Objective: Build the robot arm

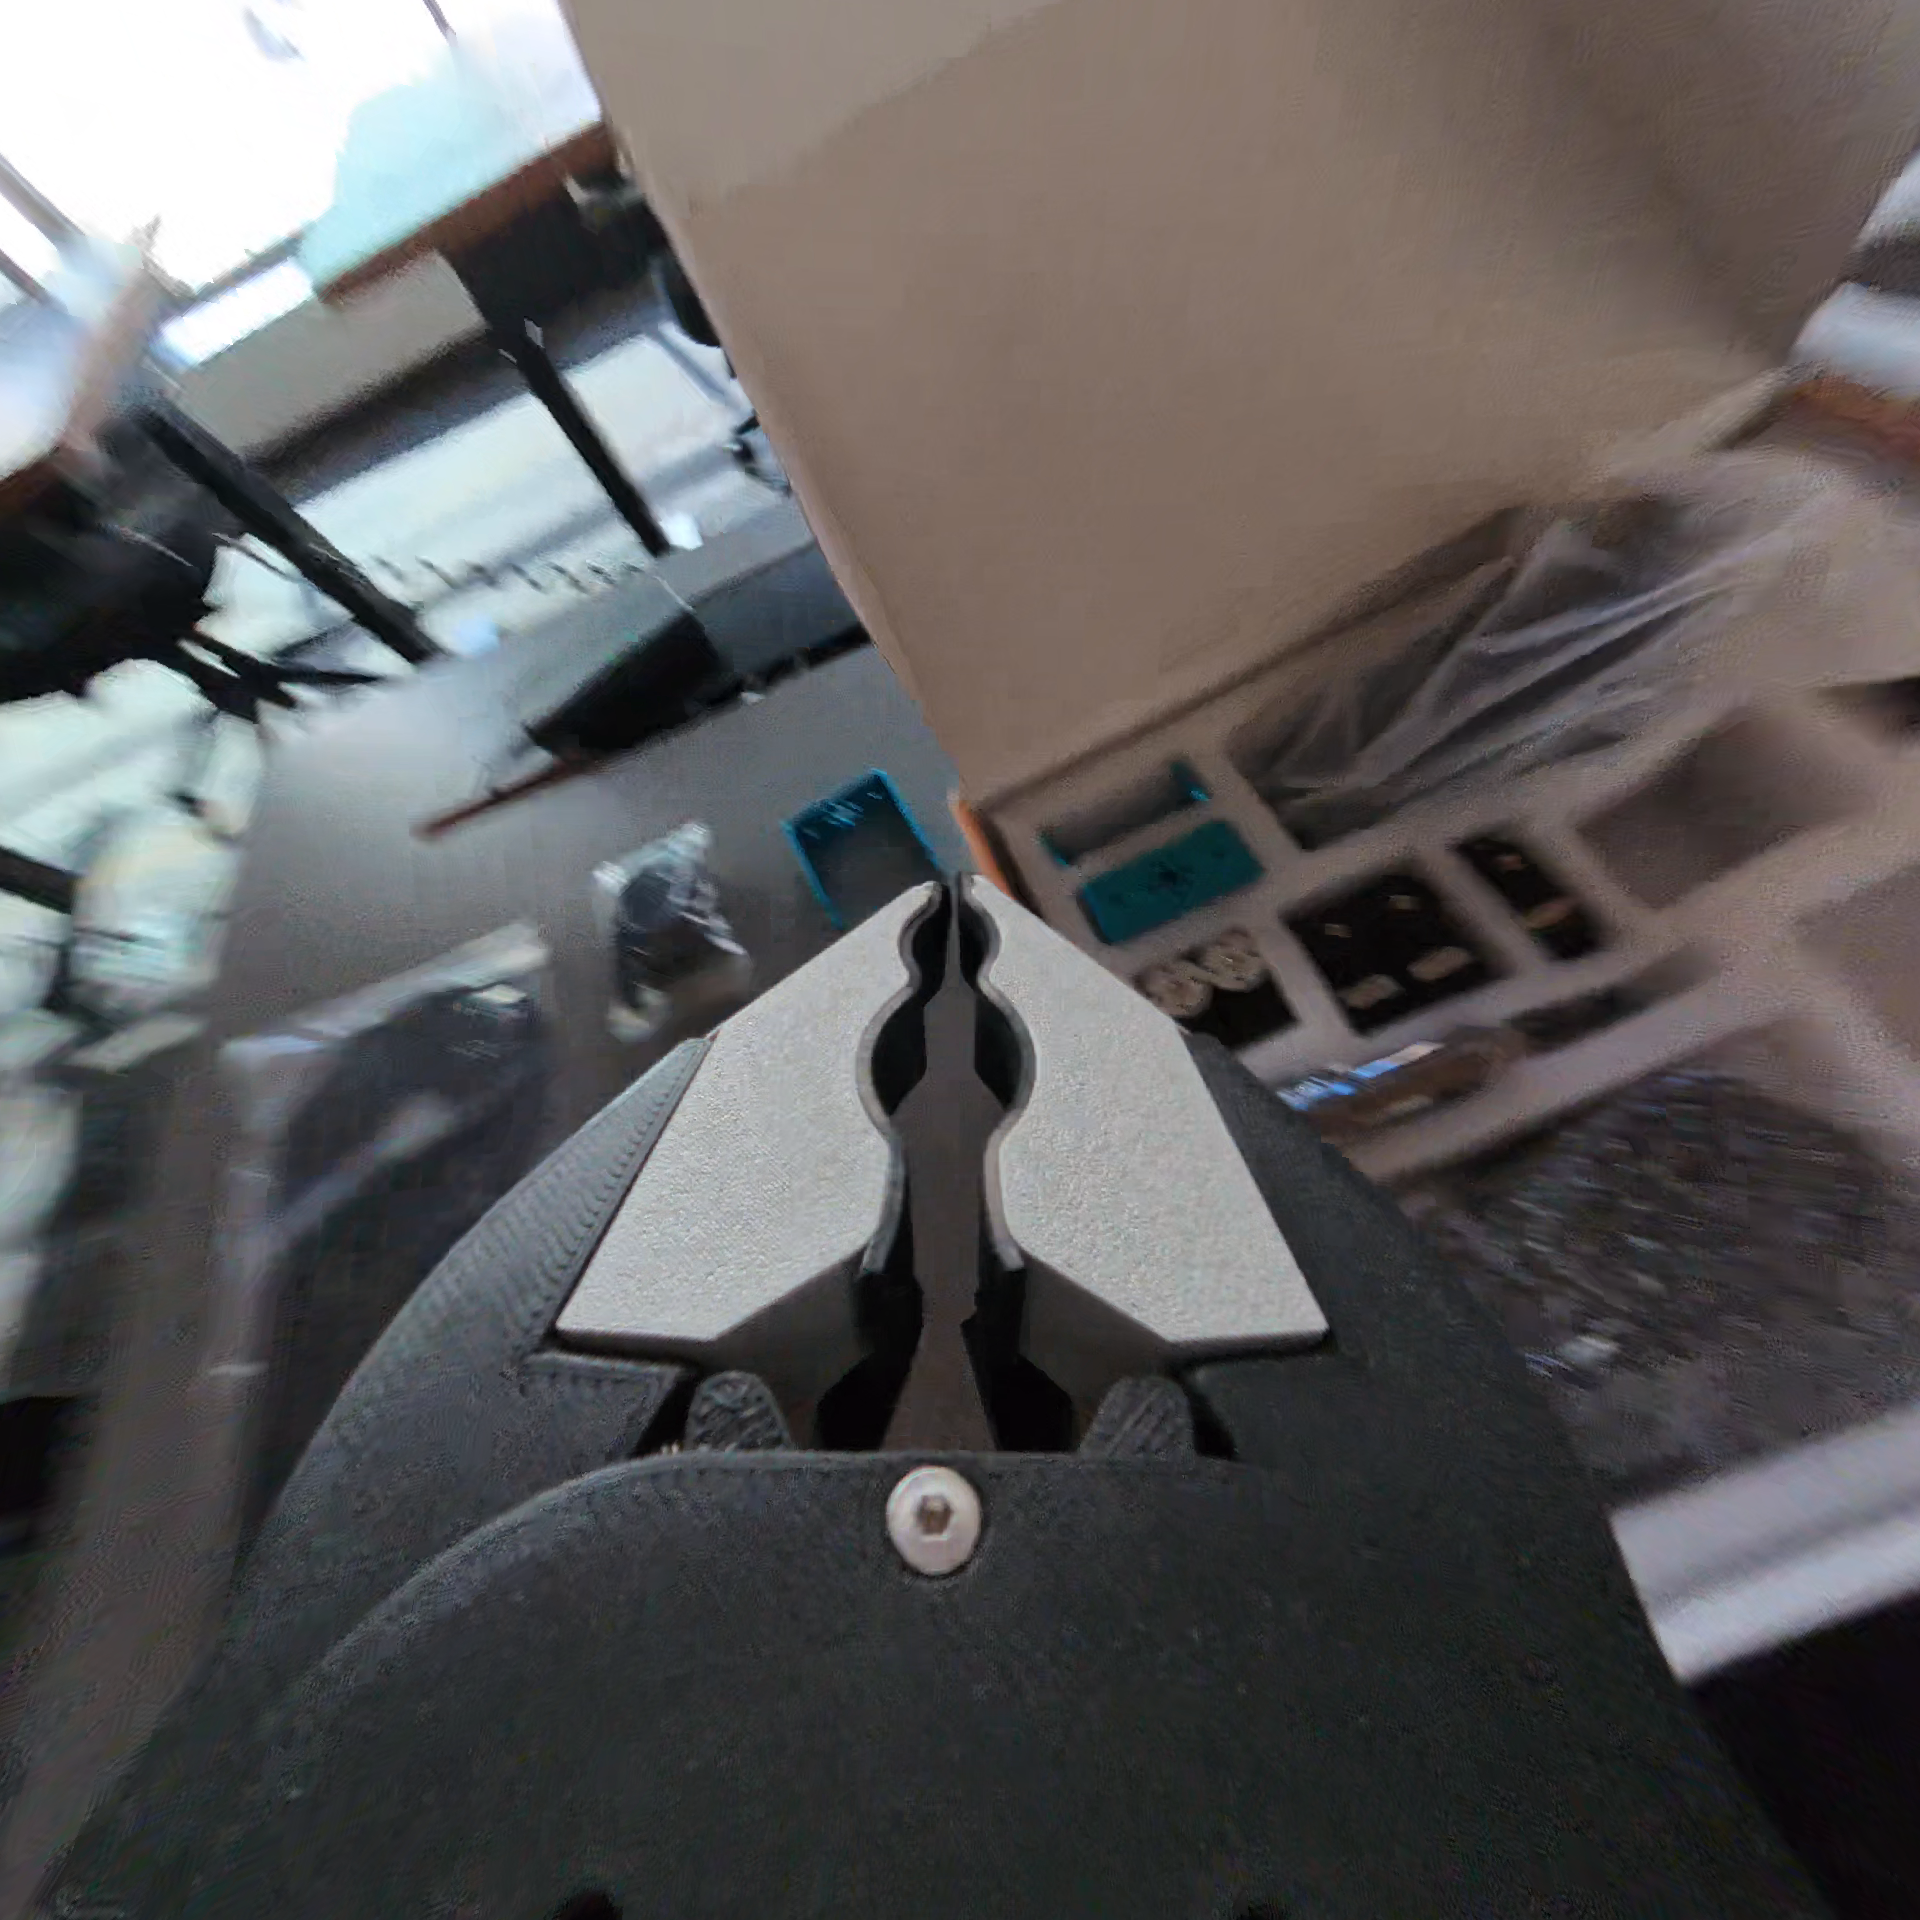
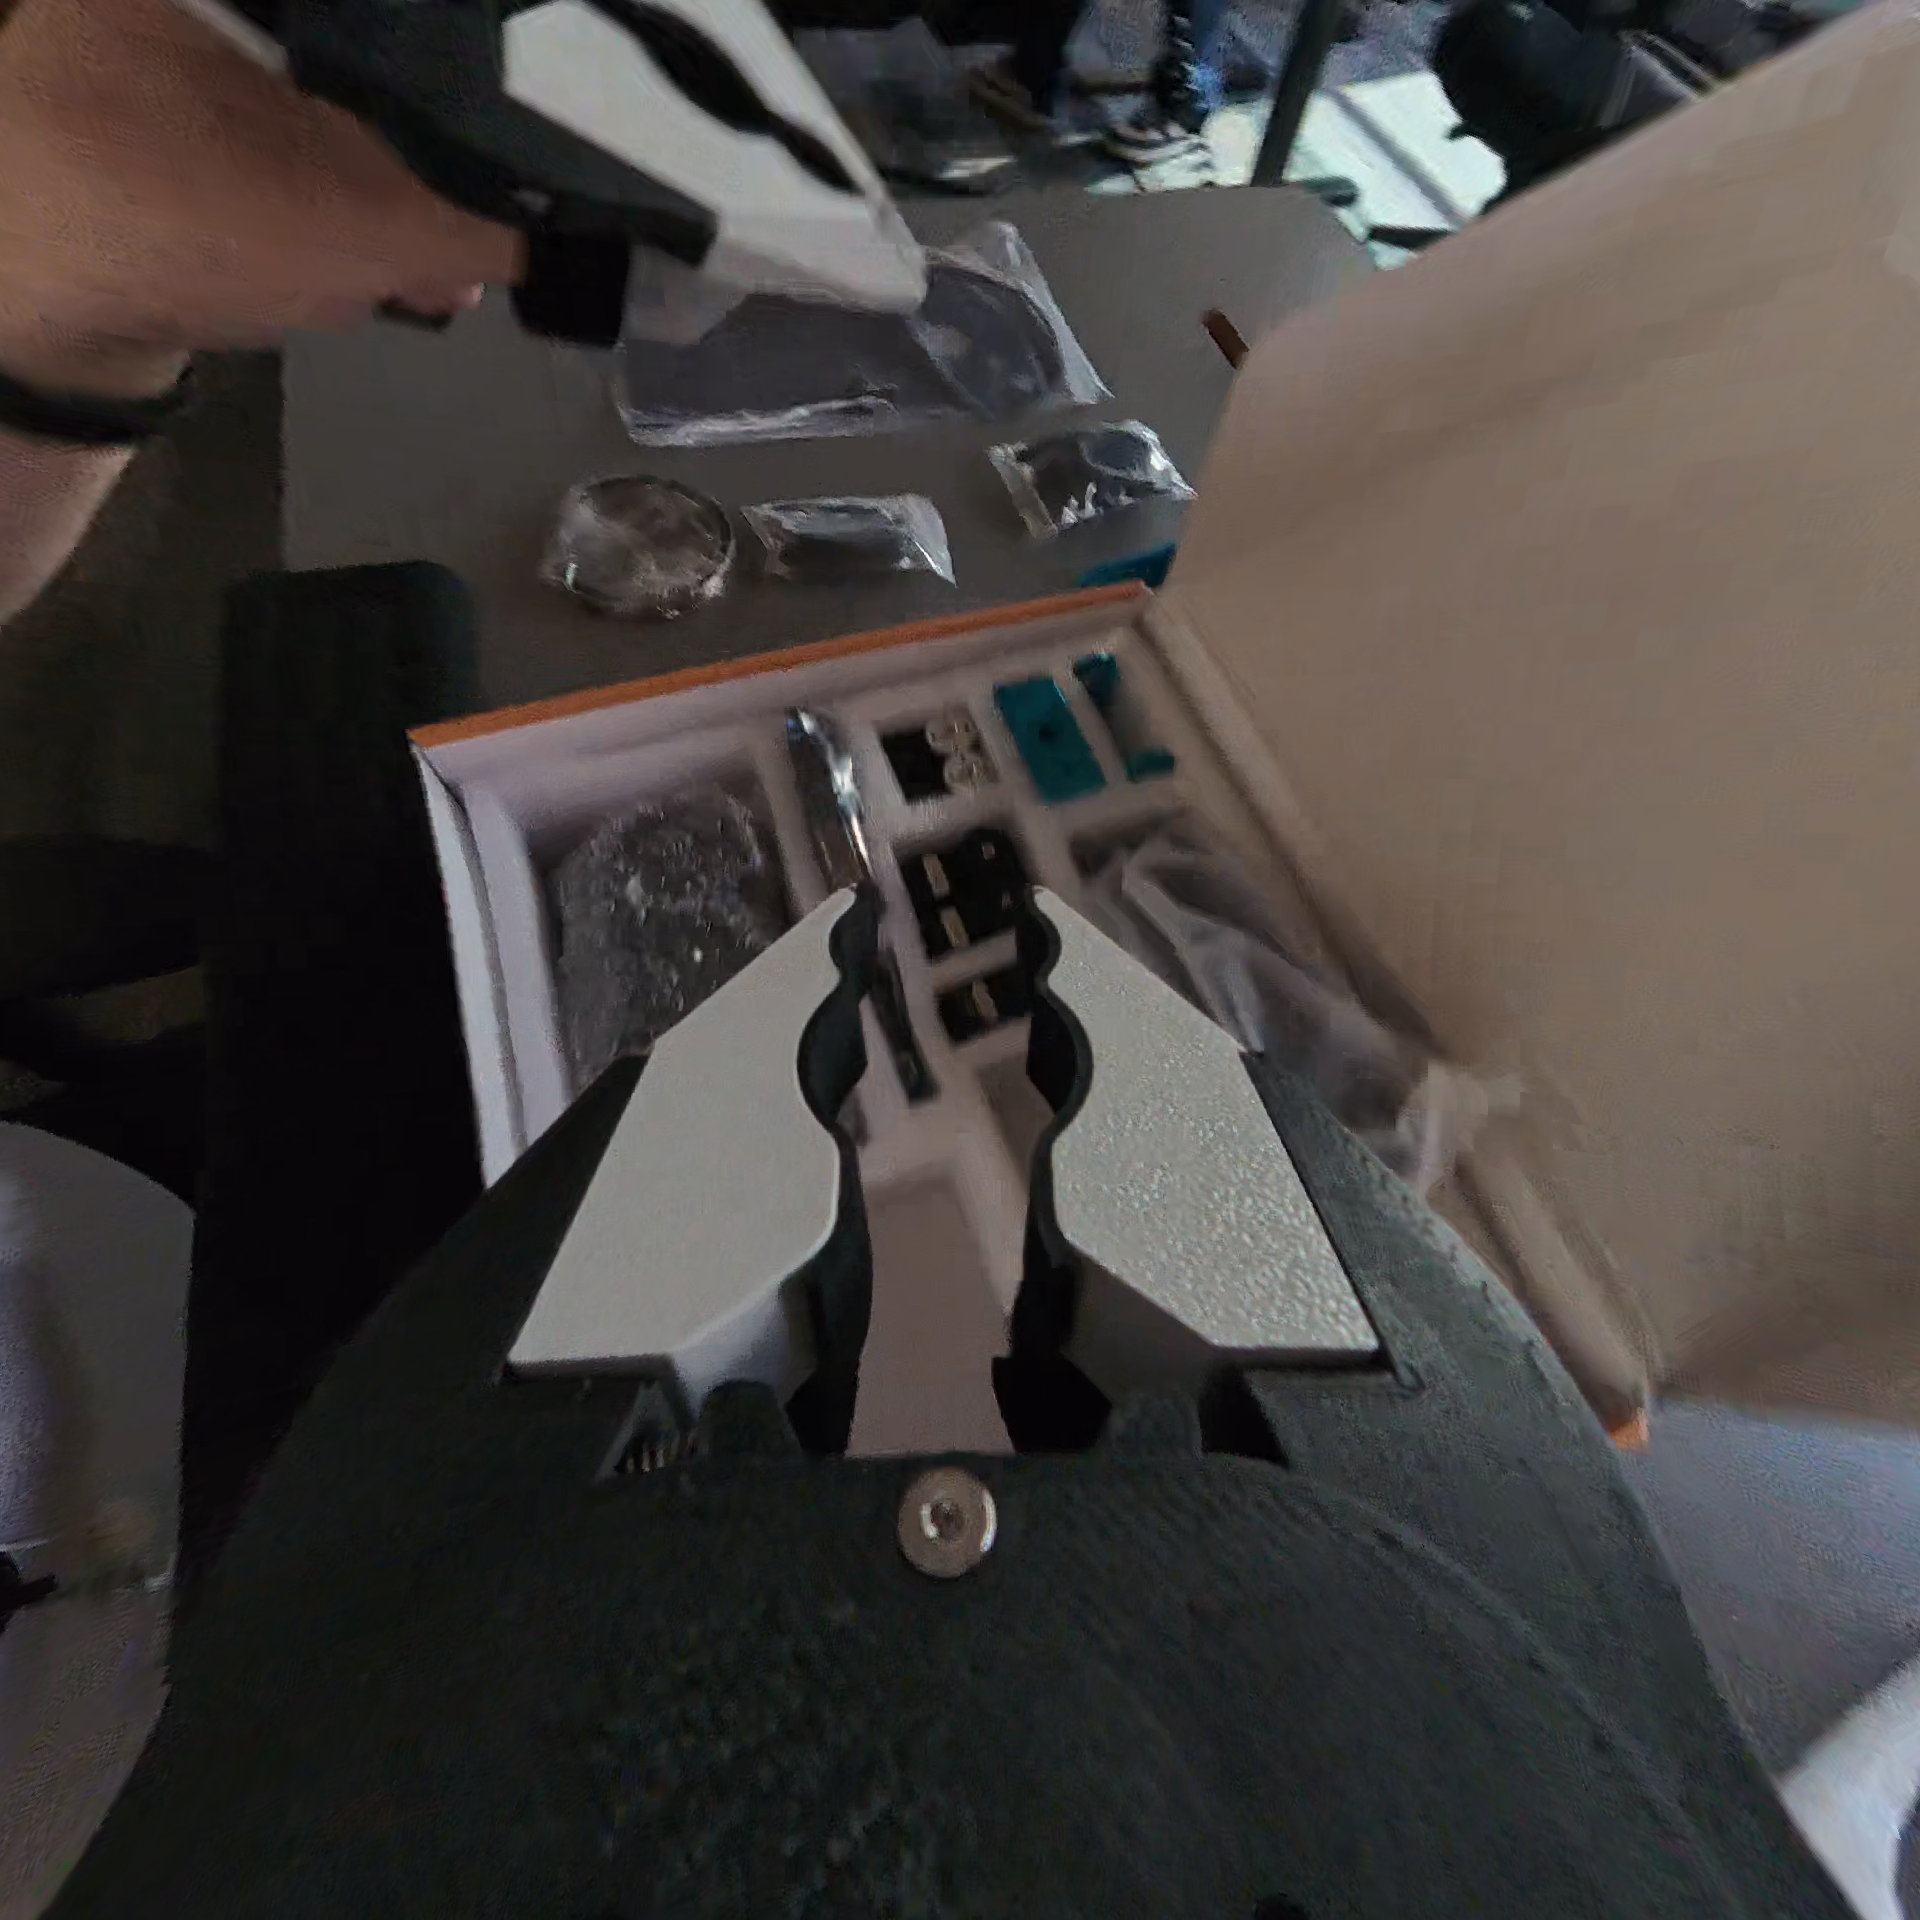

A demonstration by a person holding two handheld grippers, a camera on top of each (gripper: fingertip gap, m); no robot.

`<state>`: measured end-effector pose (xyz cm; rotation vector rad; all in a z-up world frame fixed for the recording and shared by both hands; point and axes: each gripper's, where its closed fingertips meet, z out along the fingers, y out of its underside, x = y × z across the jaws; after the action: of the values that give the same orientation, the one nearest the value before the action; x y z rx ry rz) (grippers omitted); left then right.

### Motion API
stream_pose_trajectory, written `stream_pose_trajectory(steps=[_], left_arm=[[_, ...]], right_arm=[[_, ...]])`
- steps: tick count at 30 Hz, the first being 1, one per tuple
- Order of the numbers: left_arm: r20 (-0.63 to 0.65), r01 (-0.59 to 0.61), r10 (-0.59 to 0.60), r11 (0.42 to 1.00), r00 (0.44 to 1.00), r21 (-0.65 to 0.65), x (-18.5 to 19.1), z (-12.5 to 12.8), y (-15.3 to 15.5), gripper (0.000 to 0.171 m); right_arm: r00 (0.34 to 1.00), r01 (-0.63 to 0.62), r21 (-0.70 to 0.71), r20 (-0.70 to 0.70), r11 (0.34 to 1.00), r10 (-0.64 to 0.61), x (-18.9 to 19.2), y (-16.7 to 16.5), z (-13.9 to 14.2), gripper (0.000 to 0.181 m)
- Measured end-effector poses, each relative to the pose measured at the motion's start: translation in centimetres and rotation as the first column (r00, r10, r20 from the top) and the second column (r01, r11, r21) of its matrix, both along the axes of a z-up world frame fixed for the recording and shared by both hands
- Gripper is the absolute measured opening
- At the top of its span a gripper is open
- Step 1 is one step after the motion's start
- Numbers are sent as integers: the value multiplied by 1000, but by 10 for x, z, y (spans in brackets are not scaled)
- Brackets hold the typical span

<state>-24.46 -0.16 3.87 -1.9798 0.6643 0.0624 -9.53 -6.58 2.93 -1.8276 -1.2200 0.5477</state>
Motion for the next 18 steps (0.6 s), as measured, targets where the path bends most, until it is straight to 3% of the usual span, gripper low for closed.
stream_pose_trajectory(steps=[1,3,5,9,13,18], left_arm=[[167,7,-1,999,986,-36,-6,-8,-15,9],[433,36,-8,998,901,-58,-12,-21,-41,16],[541,30,13,997,841,-72,-19,-38,-56,21],[565,82,13,986,825,-142,-12,-65,-69,30],[600,147,-32,979,799,-143,6,-60,-67,30],[596,172,-23,966,803,-195,22,-69,-53,32]], right_arm=[[999,-33,-12,11,999,33,-16,14,-2,21],[999,-22,-134,40,991,28,-49,44,-18,19],[998,48,-308,62,950,-31,-78,73,-43,10],[984,180,-589,97,788,-152,-113,106,-89,4],[949,313,-560,149,768,-278,-113,134,-105,4],[919,384,-602,175,700,-354,-112,139,-116,14]])
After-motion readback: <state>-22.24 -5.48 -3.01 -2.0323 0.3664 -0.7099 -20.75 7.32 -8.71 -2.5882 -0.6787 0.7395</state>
